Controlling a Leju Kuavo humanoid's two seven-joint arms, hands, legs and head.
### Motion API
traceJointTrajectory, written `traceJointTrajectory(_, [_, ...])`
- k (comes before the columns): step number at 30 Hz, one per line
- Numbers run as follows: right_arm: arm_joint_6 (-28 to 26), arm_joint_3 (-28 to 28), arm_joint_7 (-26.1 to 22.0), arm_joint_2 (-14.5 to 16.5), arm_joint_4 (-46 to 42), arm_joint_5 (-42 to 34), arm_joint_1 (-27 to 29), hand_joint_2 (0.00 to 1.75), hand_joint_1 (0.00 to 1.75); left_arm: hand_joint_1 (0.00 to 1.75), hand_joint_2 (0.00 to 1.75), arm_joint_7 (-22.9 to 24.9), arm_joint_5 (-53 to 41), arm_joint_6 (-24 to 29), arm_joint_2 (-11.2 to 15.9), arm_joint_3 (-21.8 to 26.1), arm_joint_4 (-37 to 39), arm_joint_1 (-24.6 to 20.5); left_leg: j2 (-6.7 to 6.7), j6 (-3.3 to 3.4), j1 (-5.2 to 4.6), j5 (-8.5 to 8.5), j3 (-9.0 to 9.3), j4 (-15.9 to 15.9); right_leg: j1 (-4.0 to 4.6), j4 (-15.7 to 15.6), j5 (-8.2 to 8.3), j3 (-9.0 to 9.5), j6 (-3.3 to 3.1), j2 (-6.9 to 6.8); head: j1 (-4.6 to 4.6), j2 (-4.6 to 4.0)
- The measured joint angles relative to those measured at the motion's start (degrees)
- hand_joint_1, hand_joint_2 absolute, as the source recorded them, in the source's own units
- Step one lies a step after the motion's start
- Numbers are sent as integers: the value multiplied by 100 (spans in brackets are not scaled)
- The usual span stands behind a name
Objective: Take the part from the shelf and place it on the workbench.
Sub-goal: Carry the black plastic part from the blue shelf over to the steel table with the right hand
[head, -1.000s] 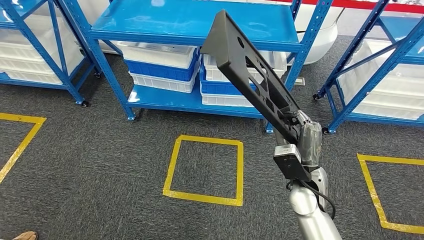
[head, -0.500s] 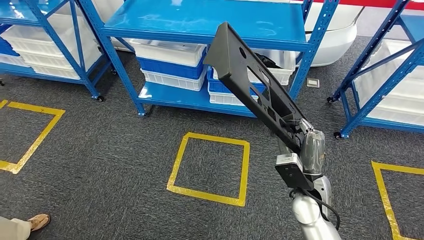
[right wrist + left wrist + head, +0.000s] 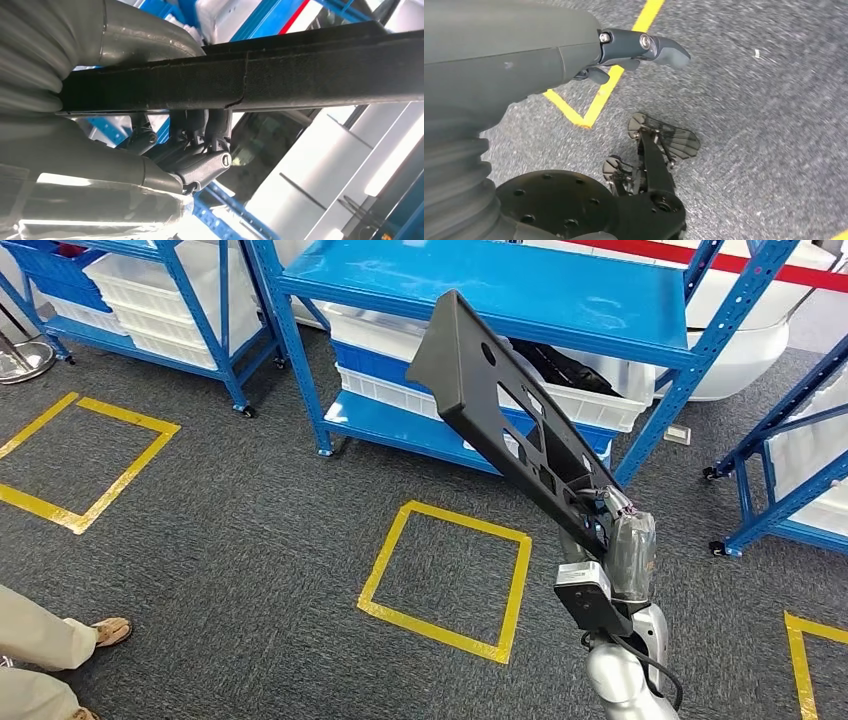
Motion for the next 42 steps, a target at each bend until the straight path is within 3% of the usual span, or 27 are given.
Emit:
traceJointTrajectory(2, [2, 1, -8, -4, 1, -27, -5, 175, 175, 0, 175, 1, 20, -1, -2, 2, 3, 8, -130, -44, 23, -11, -11, 44, -72, -718, 326, 337, 150, 92, 3, 0])
traceJointTrajectory(3, [5, 5, -17, -5, 5, -50, -15, 175, 175, 0, 175, 1, 36, -1, -2, 7, 3, 7, -191, -81, 21, -25, -38, 89, -99, -1089, 457, 513, 183, 184, 11, 0])
traceJointTrajectory(4, [8, 12, -29, -7, 10, -74, -30, 175, 175, 0, 175, 0, 51, -1, -1, 17, 3, 6, -244, -121, 21, -34, -73, 130, -118, -1342, 537, 629, 176, 253, 13, 0])
traceJointTrajectory(5, [13, 21, -42, -8, 16, -103, -47, 175, 175, 0, 175, -1, 62, 1, 1, 32, 3, 8, -289, -162, 18, -33, -116, 162, -121, -1450, 561, 669, 140, 302, 10, 0])
traceJointTrajectory(7, [38, 42, -71, -10, 27, -182, -93, 175, 175, 0, 175, 0, 67, 6, 3, 73, 4, 22, -362, -224, 37, -11, -181, 183, -109, -1440, 580, 648, 38, 231, 0, 0])
traceJointTrajectory(9, [70, 61, -91, -9, 32, -245, -159, 175, 175, 0, 175, 3, 74, 21, 9, 115, 5, 34, -258, -280, 60, -94, -258, 309, -122, -1451, 601, 645, -48, 145, -13, 0])
traceJointTrajectory(10, [81, 73, -101, -6, 33, -255, -186, 175, 175, 0, 175, 7, 83, 30, 11, 130, 5, 31, -140, -312, 73, -221, -355, 515, -128, -1461, 608, 649, -97, 95, -30, 0])
traceJointTrajectory(12, [101, 100, -116, -1, 33, -255, -207, 175, 175, 0, 175, 16, 107, 42, 8, 146, 5, 15, 101, -378, 107, -582, -691, 1215, -99, -1461, 603, 646, -167, -21, -56, 0])
traceJointTrajectory(14, [112, 137, -121, 8, 33, -249, -211, 175, 175, 0, 175, 29, 140, 64, 7, 166, 5, 14, 178, -415, 142, -772, -975, 1782, -74, -1459, 597, 638, -182, -150, -58, 0])
traceJointTrajectory(15, [115, 159, -122, 16, 33, -245, -216, 175, 175, 0, 175, 35, 157, 79, 7, 179, 5, 17, 193, -419, 151, -725, -982, 1794, -68, -1459, 596, 636, -183, -208, -60, 0])
traceJointTrajectory(16, [117, 183, -122, 28, 33, -242, -226, 175, 175, 0, 175, 41, 171, 92, 7, 197, 5, 19, 209, -412, 155, -587, -872, 1592, -65, -1459, 595, 638, -183, -264, -59, 0])
traceJointTrajectory(18, [125, 220, -124, 57, 32, -238, -259, 175, 175, 0, 175, 51, 184, 113, 7, 232, 5, 14, 358, -368, 134, -268, -452, 829, -47, -1457, 589, 644, -174, -360, -61, 0])
traceJointTrajectory(20, [132, 242, -125, 85, 30, -231, -292, 175, 175, 0, 175, 69, 186, 142, 7, 265, 5, -1, 499, -313, 84, -136, -189, 325, -9, -1459, 577, 641, -137, -442, -51, 0])
traceJointTrajectory(21, [133, 253, -125, 100, 29, -222, -300, 175, 175, 0, 175, 81, 186, 158, 7, 275, 5, -3, 509, -290, 55, -145, -171, 257, 6, -1466, 573, 645, -112, -489, -45, 0])
traceJointTrajectory(23, [131, 280, -126, 131, 16, -201, -305, 175, 175, 0, 175, 107, 186, 190, 4, 288, 5, 8, 391, -229, 49, -110, -171, 216, 11, -1475, 559, 657, -52, -546, -34, 0])
traceJointTrajectory(25, [126, 299, -127, 150, -10, -179, -301, 175, 175, 0, 175, 127, 185, 207, -8, 295, 5, 14, 290, -159, 72, -56, -135, 152, 9, -1268, 429, 580, -37, -360, -26, 0])
traceJointTrajectory(27, [125, 303, -128, 151, -29, -147, -272, 175, 175, 0, 175, 145, 185, 224, -17, 302, 5, 1, 178, -114, 80, -31, -127, 135, 1, -597, 114, 271, -101, -101, -5, 0])
traceJointTrajectory(29, [152, 304, -128, 149, -33, -110, -232, 175, 175, 0, 175, 185, 190, 275, -18, 318, 5, -6, 39, -101, 75, -29, -134, 138, -2, 90, -120, -87, -127, -19, 16, 0])
traceJointTrajectory(30, [181, 306, -128, 148, -33, -91, -224, 175, 175, 0, 175, 212, 196, 306, -21, 327, 5, -5, -35, -102, 74, -29, -134, 140, -2, 177, -109, -150, -101, -6, 24, 0])
traceJointTrajectory(31, [213, 310, -128, 150, -33, -74, -227, 175, 175, 0, 175, 237, 209, 336, -25, 339, 5, -3, -105, -103, 73, -30, -130, 143, -4, 46, -11, -105, -57, 9, 27, 0])
traceJointTrajectory(33, [278, 325, -128, 158, -30, -41, -270, 175, 175, 0, 175, 280, 240, 403, -38, 374, 5, -6, -248, -124, 70, -36, -125, 157, -29, -724, 329, 238, 39, 154, 37, 0])
traceJointTrajectory(34, [296, 334, -128, 166, -28, -28, -298, 175, 175, 0, 175, 302, 254, 438, -43, 392, 5, -10, -313, -145, 58, -46, -136, 178, -44, -1078, 466, 404, 55, 243, 38, 0])
traceJointTrajectory(36, [310, 354, -126, 191, -23, 7, -347, 175, 175, 0, 175, 344, 259, 508, -47, 418, 5, -10, -415, -200, 47, -51, -179, 209, -53, -1420, 587, 561, 24, 343, 28, 0])
traceJointTrajectory(38, [310, 367, -103, 227, -23, 69, -375, 175, 175, 0, 175, 388, 249, 560, -44, 427, 5, 7, -494, -252, 72, -48, -215, 222, -48, -1432, 608, 576, -48, 249, 12, 0])
traceJointTrajectory(40, [304, 368, -52, 259, -40, 138, -394, 175, 175, 0, 175, 412, 223, 575, -46, 429, 5, 15, -351, -310, 80, -147, -282, 371, -66, -1452, 613, 607, -127, 152, -21, 0])
traceJointTrajectory(42, [296, 356, -8, 279, -98, 201, -369, 175, 175, 0, 175, 411, 179, 538, -56, 428, 5, 0, -28, -374, 93, -447, -554, 939, -60, -1462, 597, 634, -206, 40, -76, 0])
